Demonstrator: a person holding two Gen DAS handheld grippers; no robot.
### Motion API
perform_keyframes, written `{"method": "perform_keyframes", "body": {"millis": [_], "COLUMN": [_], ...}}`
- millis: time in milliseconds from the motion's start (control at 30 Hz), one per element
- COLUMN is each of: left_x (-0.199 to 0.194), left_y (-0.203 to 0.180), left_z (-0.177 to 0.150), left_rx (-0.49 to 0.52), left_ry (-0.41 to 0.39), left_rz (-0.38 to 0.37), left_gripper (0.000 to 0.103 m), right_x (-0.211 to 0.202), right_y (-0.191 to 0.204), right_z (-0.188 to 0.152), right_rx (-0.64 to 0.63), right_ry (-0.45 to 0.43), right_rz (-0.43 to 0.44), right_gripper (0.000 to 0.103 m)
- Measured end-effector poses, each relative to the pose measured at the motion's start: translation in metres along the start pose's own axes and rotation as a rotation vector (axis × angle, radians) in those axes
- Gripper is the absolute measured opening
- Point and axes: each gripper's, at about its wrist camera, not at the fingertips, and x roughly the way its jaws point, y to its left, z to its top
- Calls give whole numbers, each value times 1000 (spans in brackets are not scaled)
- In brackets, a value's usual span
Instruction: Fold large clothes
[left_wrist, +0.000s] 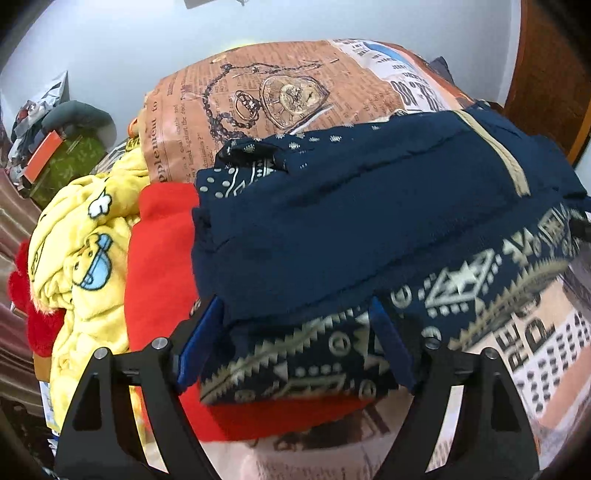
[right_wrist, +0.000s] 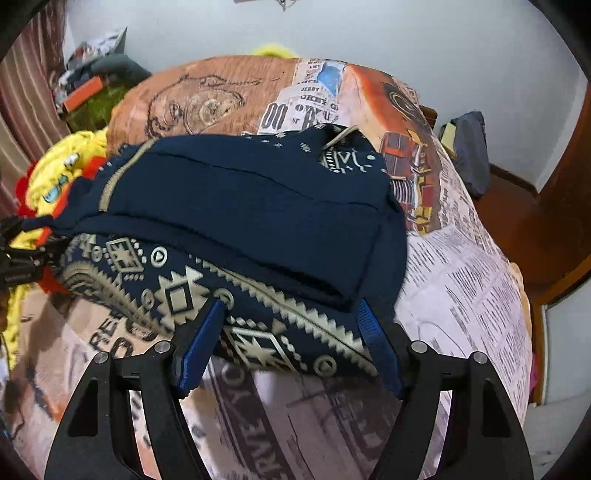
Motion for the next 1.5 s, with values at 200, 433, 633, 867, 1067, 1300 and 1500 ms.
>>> {"method": "perform_keyframes", "body": {"millis": [200,433,633,867,1067,1300,1500], "left_x": [17,39,51,10,-3,3,21], "left_y": [3,20,58,88,82,32,-5], "left_z": [19,65,126,146,125,77,49], "left_rx": [-20,-34,-144,-258,-218,-115,-54], "left_ry": [-17,-20,-16,-153,-125,-48,-11], "left_rz": [13,82,94,57,11,-165,-224], "left_gripper": [87,87,87,87,87,87,87], "right_x": [13,26,33,4,-2,12,32], "right_y": [9,-4,-28,-29,14,69,94], "right_z": [20,69,128,136,115,82,61], "right_rx": [-19,-11,56,111,-5,-88,-149], "right_ry": [-37,-73,-104,-194,-176,-113,-91], "right_rz": [-48,-98,-169,-90,-10,148,140], "right_gripper": [71,72,72,72,72,72,73]}}
